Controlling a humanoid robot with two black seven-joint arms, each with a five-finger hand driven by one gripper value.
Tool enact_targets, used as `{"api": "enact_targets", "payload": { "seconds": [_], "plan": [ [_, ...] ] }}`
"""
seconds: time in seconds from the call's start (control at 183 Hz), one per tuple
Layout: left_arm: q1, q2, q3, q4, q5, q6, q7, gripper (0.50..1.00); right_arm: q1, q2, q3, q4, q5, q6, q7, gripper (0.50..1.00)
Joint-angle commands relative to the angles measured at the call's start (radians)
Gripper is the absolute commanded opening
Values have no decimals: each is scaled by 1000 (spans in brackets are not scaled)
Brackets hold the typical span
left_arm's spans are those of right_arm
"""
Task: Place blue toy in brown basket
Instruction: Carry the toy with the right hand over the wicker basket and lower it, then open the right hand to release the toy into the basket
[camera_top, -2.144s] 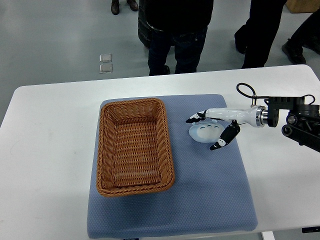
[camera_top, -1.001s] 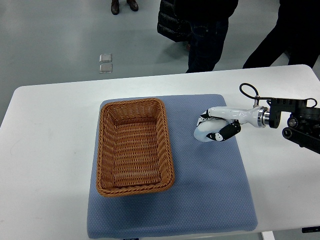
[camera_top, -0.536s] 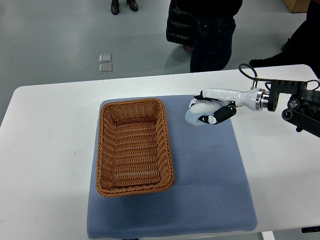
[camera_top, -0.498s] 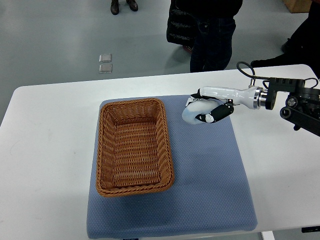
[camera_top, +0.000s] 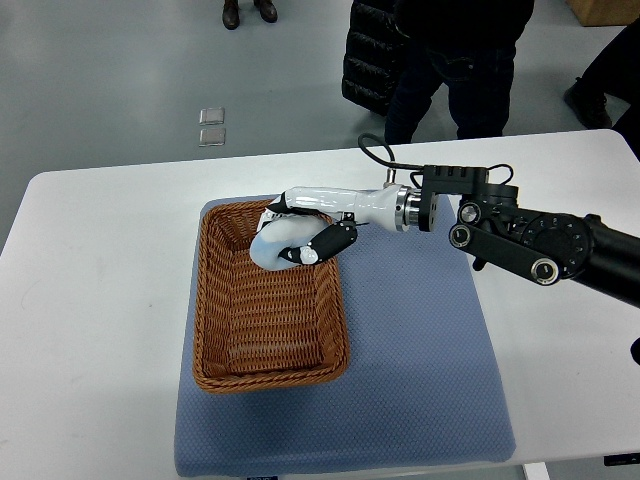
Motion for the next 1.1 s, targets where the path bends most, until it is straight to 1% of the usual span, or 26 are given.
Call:
{"api": "enact_targets", "payload": {
  "seconds": [0.0, 0.098, 0.186, 0.372, 0.454, 0.459, 0.47, 0.476, 0.481, 0.487, 0.492, 0.498, 0.503, 0.509, 0.514, 0.52, 0.525, 0.536, 0.547, 0.552, 0.558, 0.563, 0.618, 0.673, 0.952, 1.094],
  "plan": [
    [0, 0, 1, -5, 0, 0, 0, 1000, -3, 48, -1, -30, 1, -13, -23, 500],
    [-1, 0, 1, -8, 0, -2, -2, 1000, -6, 105, -2, -79, 1, -43, -36, 500],
    [-1, 0, 1, -9, 0, -2, 0, 1000, -9, 140, -2, -104, 2, -53, -36, 500],
    [-1, 0, 1, -9, 0, -2, 0, 1000, -11, 182, -1, -161, 2, -54, -36, 500],
    [-1, 0, 1, -9, 0, -2, 0, 1000, -14, 191, -1, -164, 2, -57, -36, 500],
    [-1, 0, 3, -9, 0, -2, -2, 1000, -15, 193, -1, -165, 2, -60, -36, 525],
    [-1, 0, 3, -9, 0, -2, -2, 1000, -15, 193, -1, -165, 2, -60, -36, 525],
    [-1, 0, 3, -9, 0, -2, -2, 1000, -15, 193, -1, -165, 2, -65, -36, 569],
    [-1, 0, 3, -9, 0, -2, -2, 1000, -15, 193, -1, -165, 2, -65, -36, 570],
    [-1, 0, 1, -9, 0, -2, -2, 1000, -17, 193, -1, -165, 2, -70, -36, 614],
    [-1, 0, 1, -9, 0, -2, -2, 1000, -17, 193, -1, -165, 2, -70, -36, 615],
    [-1, 0, 3, -9, 2, -2, -2, 1000, -20, 193, -1, -165, 4, -76, -36, 657],
    [-1, 0, 3, -9, 2, -2, -2, 1000, -20, 193, -1, -165, 4, -76, -36, 658],
    [-1, 0, 1, -9, 0, -3, 0, 1000, -23, 193, -1, -165, 4, -80, -34, 698],
    [-1, 0, 1, -9, 0, -3, 0, 1000, -23, 193, -1, -165, 4, -80, -34, 699],
    [-1, 0, 1, -9, 0, -3, -2, 1000, -26, 191, -1, -165, 4, -88, -34, 733],
    [-1, 0, 1, -9, 0, -3, -2, 1000, -26, 191, -1, -165, 4, -88, -34, 733],
    [-1, 0, 3, -9, 0, -3, 0, 1000, -31, 191, -1, -165, 5, -100, -34, 786],
    [-1, 0, 3, -9, 0, -3, 0, 1000, -31, 191, -1, -165, 5, -100, -34, 787],
    [-1, 0, 1, -9, 0, -3, 0, 1000, -34, 191, -1, -165, 7, -105, -34, 807],
    [-1, 0, 1, -9, 0, -3, 0, 1000, -34, 191, -1, -165, 7, -105, -34, 807],
    [-1, 0, 1, -9, 0, -3, 0, 1000, -37, 191, -1, -165, 8, -109, -34, 821],
    [-1, 0, 3, -8, 0, -3, 0, 1000, -46, 191, -2, -165, 13, -125, -34, 876],
    [-1, 0, 3, -8, 0, -3, -2, 1000, -49, 191, -4, -165, 13, -126, -34, 895],
    [-1, 0, 1, -9, 0, -3, 0, 1000, -47, 171, -19, -165, 21, -122, -31, 893],
    [-1, 0, 3, -11, 0, -3, -2, 1000, -34, 130, -13, -162, 106, -97, -36, 893]
  ]
}}
